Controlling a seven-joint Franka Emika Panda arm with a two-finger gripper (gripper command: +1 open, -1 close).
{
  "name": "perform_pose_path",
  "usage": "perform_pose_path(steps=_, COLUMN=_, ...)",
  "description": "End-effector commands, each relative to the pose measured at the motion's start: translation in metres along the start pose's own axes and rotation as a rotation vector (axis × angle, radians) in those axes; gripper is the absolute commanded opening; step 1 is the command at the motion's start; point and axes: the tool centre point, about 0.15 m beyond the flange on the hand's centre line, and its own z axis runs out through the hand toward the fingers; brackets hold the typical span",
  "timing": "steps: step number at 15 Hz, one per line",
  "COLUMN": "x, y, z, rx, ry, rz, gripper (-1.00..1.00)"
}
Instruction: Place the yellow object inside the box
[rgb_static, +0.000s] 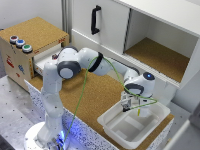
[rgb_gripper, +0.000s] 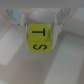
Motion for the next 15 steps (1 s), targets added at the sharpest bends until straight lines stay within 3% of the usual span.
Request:
perform_pose_path(steps=1, x=0.002, y=-0.008, z=0.025, rx=-0.001, ry=0.001, rz=0.212, gripper=-1.00)
perform_pose_path(steps=5, x=-0.007, y=-0.005, z=0.037, rx=-0.012, ry=-0.008, rz=0.374, gripper=-1.00)
perform_pose_path(steps=7, x=-0.011, y=-0.001, z=0.042, rx=0.014, ry=-0.035, rz=0.441, gripper=-1.00)
perform_pose_path(steps=9, x=-0.012, y=-0.001, z=0.039, rx=0.030, ry=-0.010, rz=0.478, gripper=-1.00)
perform_pose_path(steps=10, x=-0.012, y=0.000, z=0.037, rx=0.033, ry=-0.005, rz=0.495, gripper=1.00)
perform_pose_path(steps=15, x=-0.019, y=0.002, z=0.030, rx=0.068, ry=-0.005, rz=0.525, gripper=1.00)
